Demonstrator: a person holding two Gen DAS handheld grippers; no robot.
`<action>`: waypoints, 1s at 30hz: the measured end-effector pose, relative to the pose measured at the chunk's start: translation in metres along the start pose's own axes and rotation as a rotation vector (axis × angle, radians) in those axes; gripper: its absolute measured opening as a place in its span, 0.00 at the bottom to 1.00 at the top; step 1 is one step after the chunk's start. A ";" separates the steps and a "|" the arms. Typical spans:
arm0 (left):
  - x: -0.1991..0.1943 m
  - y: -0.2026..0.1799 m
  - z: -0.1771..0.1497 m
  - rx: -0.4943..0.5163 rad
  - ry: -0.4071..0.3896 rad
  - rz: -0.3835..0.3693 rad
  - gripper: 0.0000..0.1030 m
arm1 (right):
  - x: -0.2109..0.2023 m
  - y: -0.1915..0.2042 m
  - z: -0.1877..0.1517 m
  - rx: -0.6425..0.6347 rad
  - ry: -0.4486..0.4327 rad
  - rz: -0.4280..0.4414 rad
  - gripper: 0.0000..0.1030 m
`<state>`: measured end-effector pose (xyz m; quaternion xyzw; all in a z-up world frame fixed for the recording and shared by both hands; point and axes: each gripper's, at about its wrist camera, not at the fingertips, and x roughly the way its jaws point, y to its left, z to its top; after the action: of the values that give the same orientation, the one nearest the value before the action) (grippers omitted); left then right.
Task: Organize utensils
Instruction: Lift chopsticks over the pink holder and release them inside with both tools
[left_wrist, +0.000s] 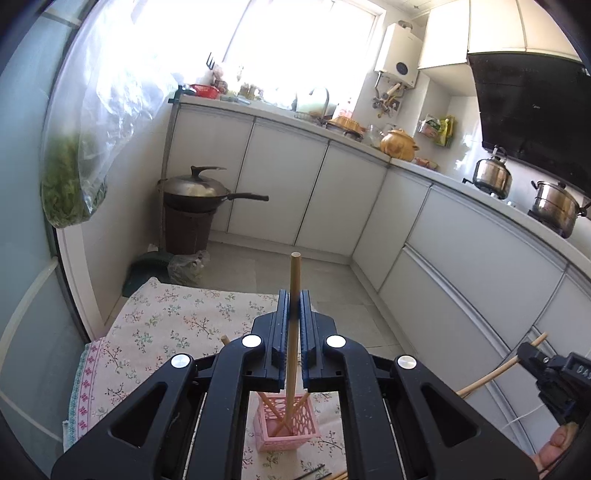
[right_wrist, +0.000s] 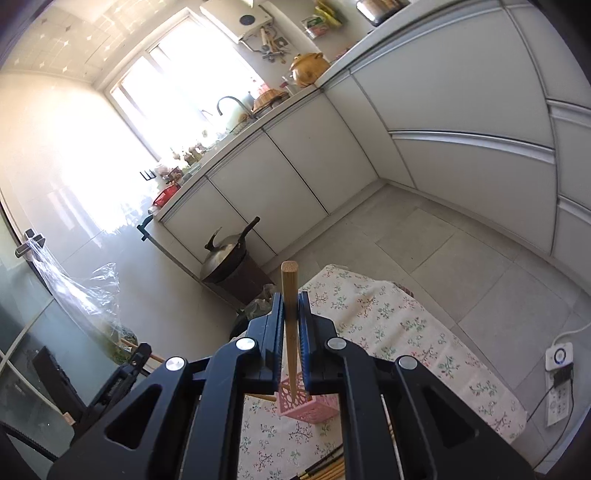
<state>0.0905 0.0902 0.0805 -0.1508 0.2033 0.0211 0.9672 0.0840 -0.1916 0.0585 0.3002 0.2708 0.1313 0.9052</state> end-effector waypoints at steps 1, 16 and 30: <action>0.007 0.002 -0.003 -0.002 0.010 0.008 0.05 | 0.004 0.002 0.000 -0.007 0.002 0.001 0.08; -0.007 0.035 -0.008 -0.090 0.001 0.033 0.44 | 0.048 0.012 -0.008 -0.012 0.045 -0.030 0.08; 0.001 0.039 -0.014 -0.071 0.076 0.027 0.47 | 0.127 0.014 -0.031 -0.022 0.168 -0.094 0.11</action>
<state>0.0822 0.1230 0.0565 -0.1829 0.2411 0.0355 0.9524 0.1691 -0.1148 -0.0061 0.2649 0.3583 0.1163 0.8877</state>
